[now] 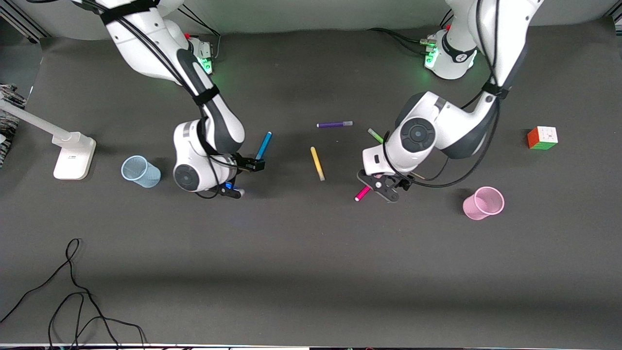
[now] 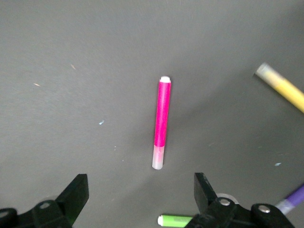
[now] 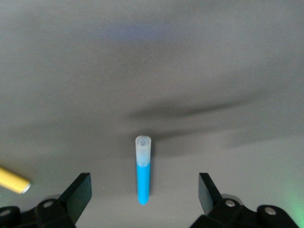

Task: Place pink and blue markers in matching cups
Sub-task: 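Lower both grippers over the blue and pink markers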

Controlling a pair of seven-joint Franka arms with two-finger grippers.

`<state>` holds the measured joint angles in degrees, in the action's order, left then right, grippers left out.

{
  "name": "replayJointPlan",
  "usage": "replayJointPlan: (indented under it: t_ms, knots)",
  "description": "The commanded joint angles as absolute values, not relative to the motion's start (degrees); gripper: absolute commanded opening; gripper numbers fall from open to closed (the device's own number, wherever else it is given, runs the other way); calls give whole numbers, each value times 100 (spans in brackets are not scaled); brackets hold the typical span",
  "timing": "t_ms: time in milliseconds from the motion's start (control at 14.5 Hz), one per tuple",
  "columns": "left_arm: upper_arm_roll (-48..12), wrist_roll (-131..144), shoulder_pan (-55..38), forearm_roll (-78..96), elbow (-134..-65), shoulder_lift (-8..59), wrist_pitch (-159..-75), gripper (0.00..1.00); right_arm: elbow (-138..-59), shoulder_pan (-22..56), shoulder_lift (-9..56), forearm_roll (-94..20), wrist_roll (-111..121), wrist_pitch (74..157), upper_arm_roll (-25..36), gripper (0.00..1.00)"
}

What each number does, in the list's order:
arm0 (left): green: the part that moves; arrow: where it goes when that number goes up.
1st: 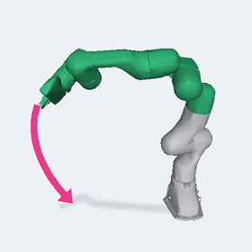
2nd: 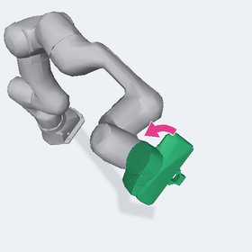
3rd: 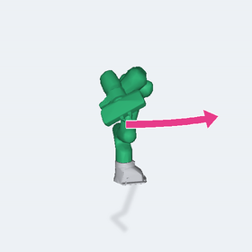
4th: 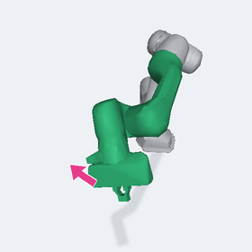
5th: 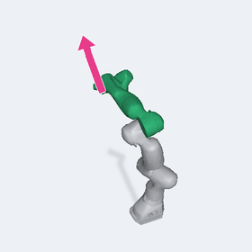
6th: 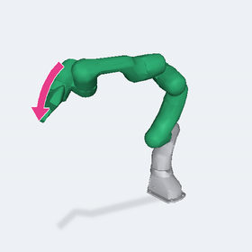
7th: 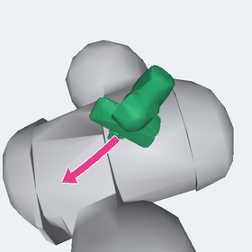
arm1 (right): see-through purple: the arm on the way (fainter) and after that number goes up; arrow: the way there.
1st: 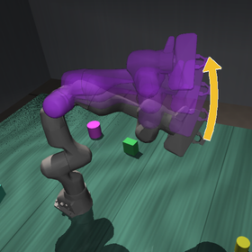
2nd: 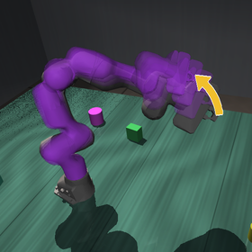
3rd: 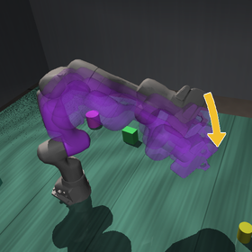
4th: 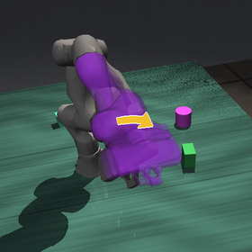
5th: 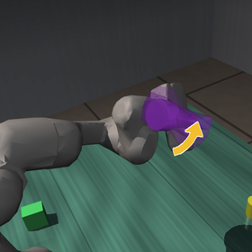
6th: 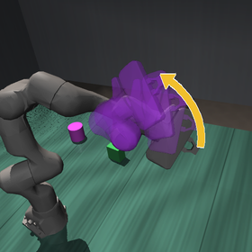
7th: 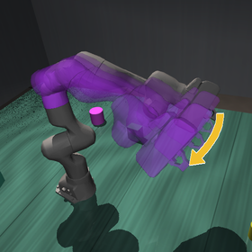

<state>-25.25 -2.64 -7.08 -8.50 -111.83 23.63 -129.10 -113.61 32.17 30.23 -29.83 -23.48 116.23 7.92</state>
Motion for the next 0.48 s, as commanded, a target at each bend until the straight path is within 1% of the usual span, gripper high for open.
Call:
replayJointPlan:
  t_ms: [0, 138, 414]
  knots:
    - [-2487, -220, -765, -1072, -11627, 2452, -13446, 98, -11373, 3383, 3225, -3146, -2628, 11917, 861, 100]
    - [-2487, -220, -791, -1081, -11751, 2557, -13544, 98, -11382, 3427, 3304, -3321, -2628, 12058, 861, 98]
    - [-2452, -220, -800, -1116, -11725, 2961, -13913, 96, -11452, 3516, 3305, -3340, -2637, 12094, 861, 81]
